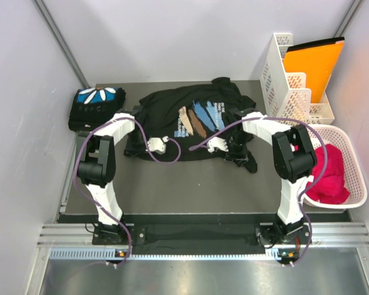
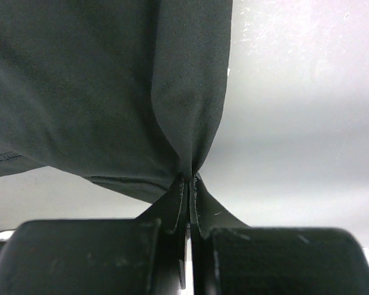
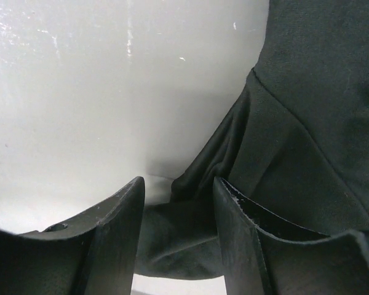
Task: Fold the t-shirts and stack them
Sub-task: Flatten the tshirt out
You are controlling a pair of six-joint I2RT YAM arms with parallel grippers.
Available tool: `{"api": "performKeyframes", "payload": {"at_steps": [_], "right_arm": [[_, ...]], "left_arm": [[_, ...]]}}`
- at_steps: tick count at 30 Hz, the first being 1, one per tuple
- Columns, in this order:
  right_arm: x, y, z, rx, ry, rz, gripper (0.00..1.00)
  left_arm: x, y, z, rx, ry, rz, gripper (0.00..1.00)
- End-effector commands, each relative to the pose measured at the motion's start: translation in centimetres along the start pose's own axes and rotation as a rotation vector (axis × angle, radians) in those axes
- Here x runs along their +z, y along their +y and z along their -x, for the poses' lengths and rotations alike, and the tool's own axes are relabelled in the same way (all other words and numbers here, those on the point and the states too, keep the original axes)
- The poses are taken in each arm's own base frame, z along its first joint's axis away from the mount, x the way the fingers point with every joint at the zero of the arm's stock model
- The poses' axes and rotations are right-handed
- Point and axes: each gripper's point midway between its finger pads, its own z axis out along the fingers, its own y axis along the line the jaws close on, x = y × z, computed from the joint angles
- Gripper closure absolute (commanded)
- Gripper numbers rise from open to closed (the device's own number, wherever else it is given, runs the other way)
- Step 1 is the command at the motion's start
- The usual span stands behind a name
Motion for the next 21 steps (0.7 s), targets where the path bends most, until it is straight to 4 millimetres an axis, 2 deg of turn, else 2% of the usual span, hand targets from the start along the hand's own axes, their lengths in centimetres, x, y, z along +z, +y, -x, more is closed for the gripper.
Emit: {"api": "performKeyframes", "payload": {"at_steps": [1,3,5,6,9,14,17,18,19,20,21], "right_arm": [[1.5,-0.5,-0.6,0.025,-0.003,-0.01,0.52],[1.5,-0.7,-0.6,0.029,-0.005,-0.022,0.55],[1.6,-1.0,-0.6,0.031,-0.006,-0.031,0.71],[1.6,-1.2,-0.5,0.033,-0.01,-0.041,0.86],[1.5,-1.6,-0.3,0.037,-0.014,-0.055,1.0],[1.3,-1.5,-0.1,0.04,-0.026,-0.057,1.0],[0.1,-1.4,0.9,-0.005,-0.054,-0.032,1.0],[-0.4,0.1,1.0,-0.001,-0.055,0.035,1.0],[-1.0,0.5,1.8,-0.01,-0.09,0.063,1.0],[-2.1,0.0,2.7,-0.05,-0.112,0.067,1.0],[-2.9,1.6,2.8,-0.042,-0.114,0.142,1.0]], "left_arm": [[-0.5,0.2,0.5,0.012,-0.035,0.024,1.0],[-0.6,0.2,0.4,0.012,-0.034,0.026,1.0],[-0.6,0.2,0.4,0.014,-0.034,0.027,1.0],[-0.6,0.2,0.5,0.013,-0.035,0.027,1.0],[-0.6,0.3,0.6,0.011,-0.041,0.033,1.0],[-0.6,0.3,0.6,0.007,-0.044,0.034,1.0],[-0.7,0.2,0.6,0.008,-0.044,0.035,1.0],[-0.8,0.3,0.6,0.01,-0.043,0.039,1.0],[-0.8,0.2,0.6,0.01,-0.043,0.037,1.0],[-0.7,0.2,0.6,0.011,-0.044,0.034,1.0],[-0.7,0.3,0.6,0.014,-0.044,0.037,1.0]]}}
